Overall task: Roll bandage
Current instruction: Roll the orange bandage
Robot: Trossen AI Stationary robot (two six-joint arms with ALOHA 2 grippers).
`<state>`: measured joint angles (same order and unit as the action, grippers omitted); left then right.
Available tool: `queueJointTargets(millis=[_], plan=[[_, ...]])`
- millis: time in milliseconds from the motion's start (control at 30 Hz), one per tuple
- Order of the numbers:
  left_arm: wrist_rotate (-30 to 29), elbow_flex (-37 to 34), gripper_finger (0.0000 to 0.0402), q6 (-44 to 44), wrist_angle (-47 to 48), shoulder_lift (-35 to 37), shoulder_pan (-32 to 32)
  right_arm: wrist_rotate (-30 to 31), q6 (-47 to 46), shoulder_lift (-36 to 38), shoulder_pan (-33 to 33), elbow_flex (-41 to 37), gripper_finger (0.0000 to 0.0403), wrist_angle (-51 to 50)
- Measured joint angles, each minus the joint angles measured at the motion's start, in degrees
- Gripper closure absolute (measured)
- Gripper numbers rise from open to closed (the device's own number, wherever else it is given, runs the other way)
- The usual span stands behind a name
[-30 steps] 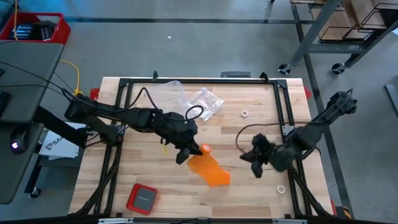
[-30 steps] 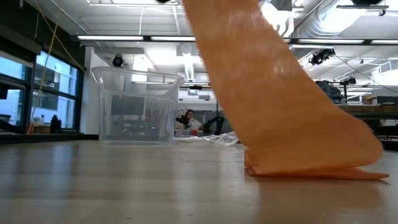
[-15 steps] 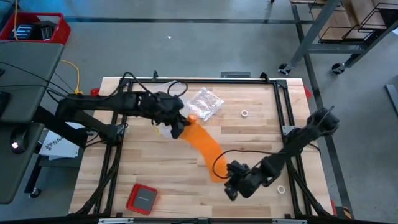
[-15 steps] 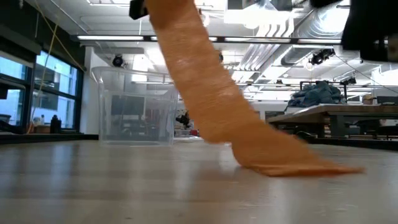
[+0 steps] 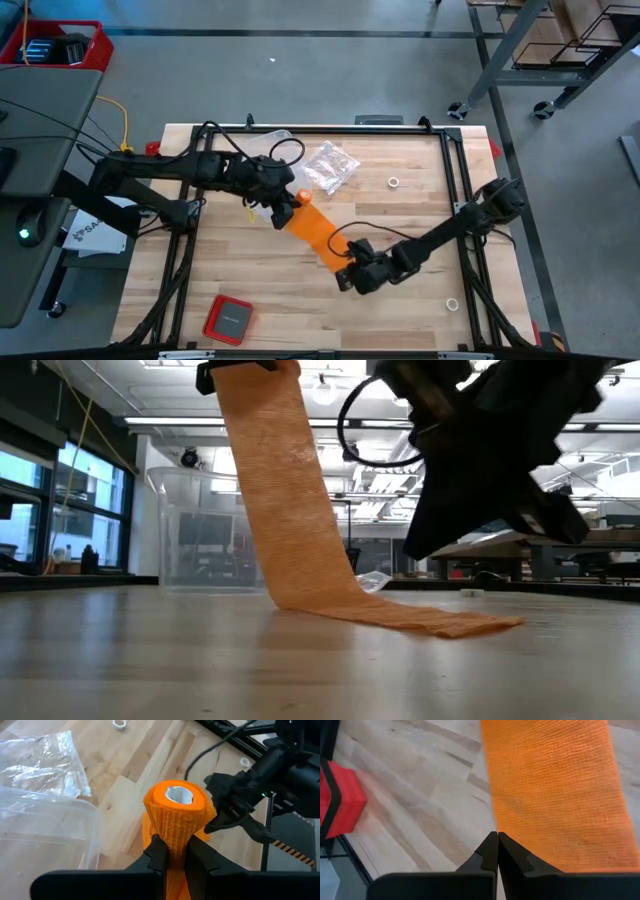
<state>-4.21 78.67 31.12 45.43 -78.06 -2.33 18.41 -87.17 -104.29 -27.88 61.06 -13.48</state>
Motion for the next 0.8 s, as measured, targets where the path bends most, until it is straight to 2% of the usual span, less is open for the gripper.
queueJointTargets(millis=[167, 300, 467, 633, 800], plan=[[-0.92, 0.00, 0.0373, 0.14, 1.54, 0.00, -0.39, -3.04, -0.94, -0.45, 0.89, 0.00, 0.0403, -1.62], [-1.55, 0.00, 0.0373, 0.26, 4.16, 0.00, -0.66, -6.66, -2.88, -3.79, 0.85, 0.00, 0.0403, -0.61], [-2.52, 0.00, 0.0373, 0.52, 4.93, 0.00, -1.27, -7.05, -6.18, -6.68, 0.85, 0.12, 0.0403, 2.58], [-3.21, -0.04, 0.0372, 3.83, 11.02, 0.00, -3.16, -8.86, -5.86, -5.98, 0.54, 0.24, 0.0403, -0.90], [-3.78, -3.68, 0.0372, 9.13, 12.27, 0.00, -8.07, -11.29, -5.02, -3.74, -0.02, 0.09, 0.0403, -7.39]])
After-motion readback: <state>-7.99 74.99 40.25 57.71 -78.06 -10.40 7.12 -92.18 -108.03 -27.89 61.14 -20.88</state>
